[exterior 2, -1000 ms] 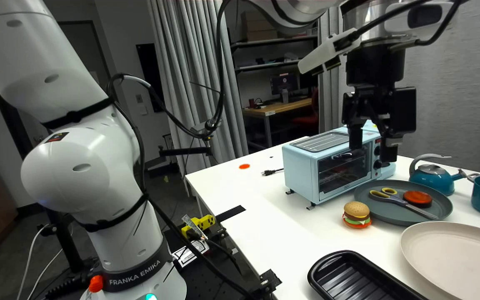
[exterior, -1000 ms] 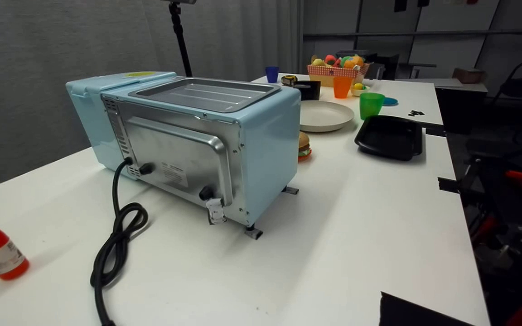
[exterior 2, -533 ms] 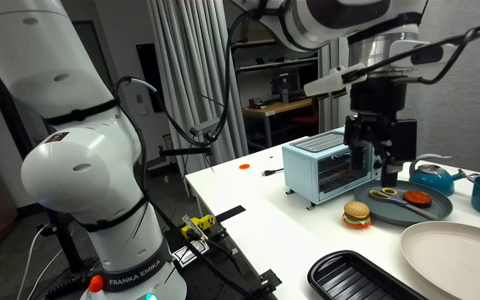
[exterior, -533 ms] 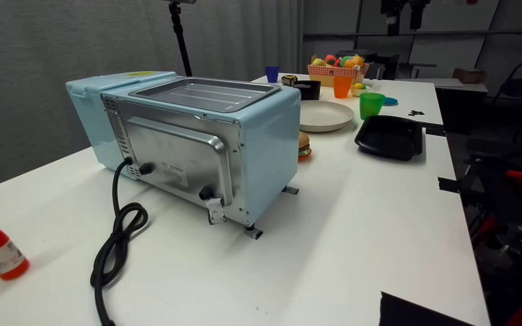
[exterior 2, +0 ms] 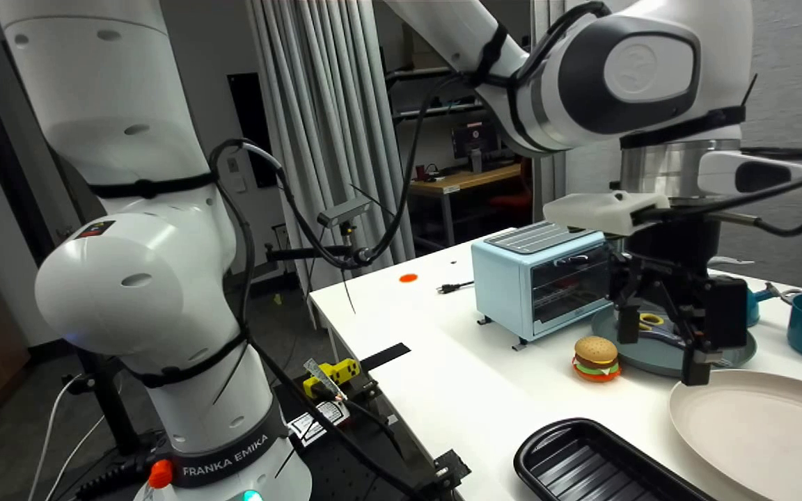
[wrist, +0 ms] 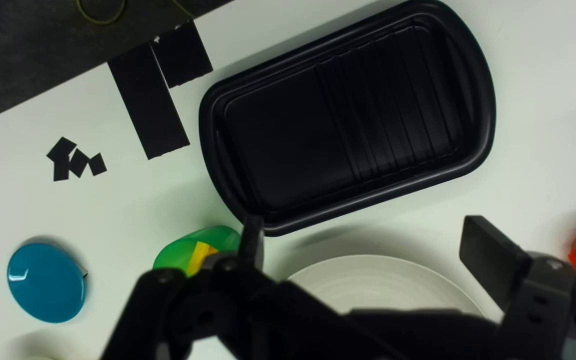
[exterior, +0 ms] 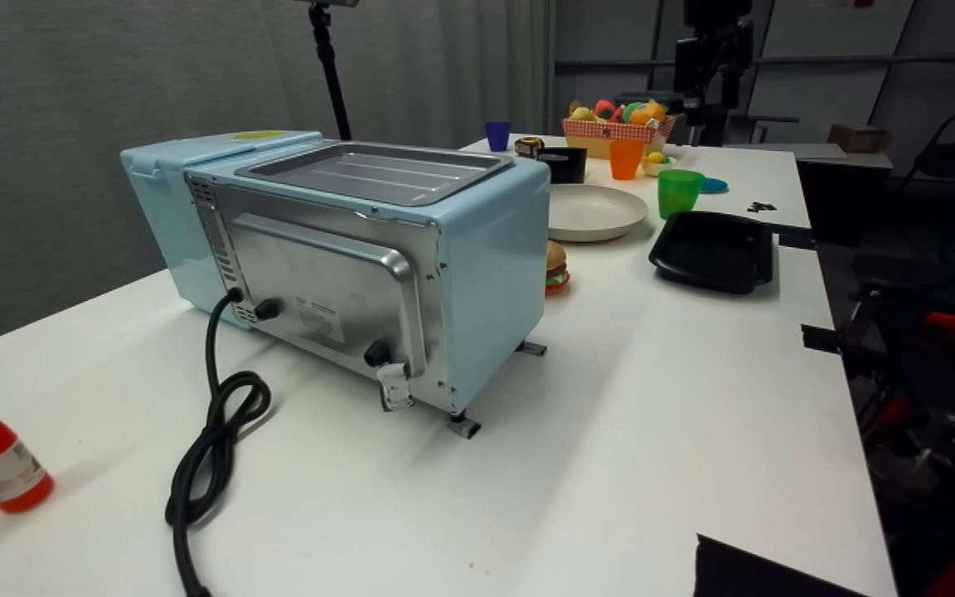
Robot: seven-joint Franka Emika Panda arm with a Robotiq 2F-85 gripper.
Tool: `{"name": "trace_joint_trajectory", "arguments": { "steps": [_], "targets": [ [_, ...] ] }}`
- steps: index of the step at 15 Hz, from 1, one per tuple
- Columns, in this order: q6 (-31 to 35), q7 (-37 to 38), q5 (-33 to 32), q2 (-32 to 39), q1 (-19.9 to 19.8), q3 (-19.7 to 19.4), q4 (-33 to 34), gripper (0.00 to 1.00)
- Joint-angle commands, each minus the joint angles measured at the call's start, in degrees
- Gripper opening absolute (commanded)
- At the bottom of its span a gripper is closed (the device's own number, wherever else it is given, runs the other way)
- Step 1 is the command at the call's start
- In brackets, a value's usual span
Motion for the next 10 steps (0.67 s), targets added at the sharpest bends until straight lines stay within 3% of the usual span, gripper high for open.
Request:
{"name": "trace_joint_trajectory", "arguments": {
  "steps": [1,10],
  "targets": [
    [1.5,-6.2,0.6,6.3,-1.1,-1.5,4.7,1.00],
    [1.7,-11.7,-0.4,18.9,-4.8,-4.0,16.3,1.00]
  ]
}}
